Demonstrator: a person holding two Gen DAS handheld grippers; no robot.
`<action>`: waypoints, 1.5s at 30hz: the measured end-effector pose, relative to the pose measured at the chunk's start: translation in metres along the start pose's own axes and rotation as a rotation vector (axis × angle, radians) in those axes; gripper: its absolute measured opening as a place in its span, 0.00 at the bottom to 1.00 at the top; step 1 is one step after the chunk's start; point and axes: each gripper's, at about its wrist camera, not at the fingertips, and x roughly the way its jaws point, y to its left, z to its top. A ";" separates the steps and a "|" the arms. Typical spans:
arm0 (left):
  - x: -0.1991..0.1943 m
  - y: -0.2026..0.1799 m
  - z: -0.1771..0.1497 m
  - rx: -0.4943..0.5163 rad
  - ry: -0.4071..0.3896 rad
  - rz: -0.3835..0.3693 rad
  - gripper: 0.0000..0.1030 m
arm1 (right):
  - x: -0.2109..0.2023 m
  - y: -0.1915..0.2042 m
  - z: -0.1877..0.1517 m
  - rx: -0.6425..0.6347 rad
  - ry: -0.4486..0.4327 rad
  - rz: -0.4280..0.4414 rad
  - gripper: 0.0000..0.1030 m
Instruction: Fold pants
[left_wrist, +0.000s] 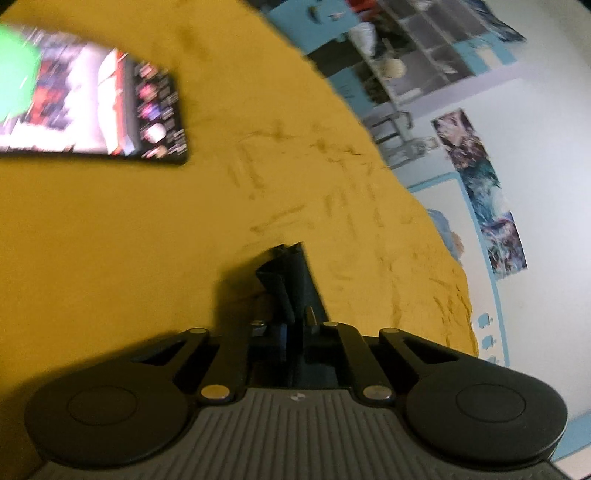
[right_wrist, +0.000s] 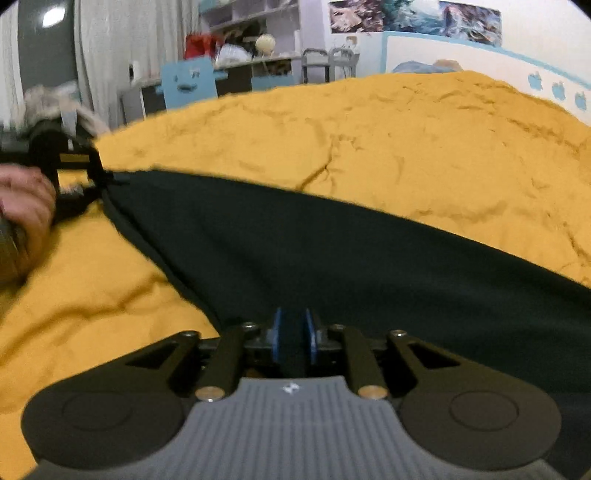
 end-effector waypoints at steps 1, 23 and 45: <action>-0.002 -0.005 -0.001 0.017 -0.006 -0.005 0.06 | -0.004 -0.004 0.001 0.013 -0.008 0.006 0.20; -0.039 -0.208 -0.230 0.874 0.122 -0.291 0.06 | -0.160 -0.138 -0.034 0.395 -0.184 -0.168 0.23; -0.021 -0.179 -0.309 1.056 0.623 -0.374 0.48 | -0.172 -0.159 -0.047 0.502 -0.149 -0.185 0.26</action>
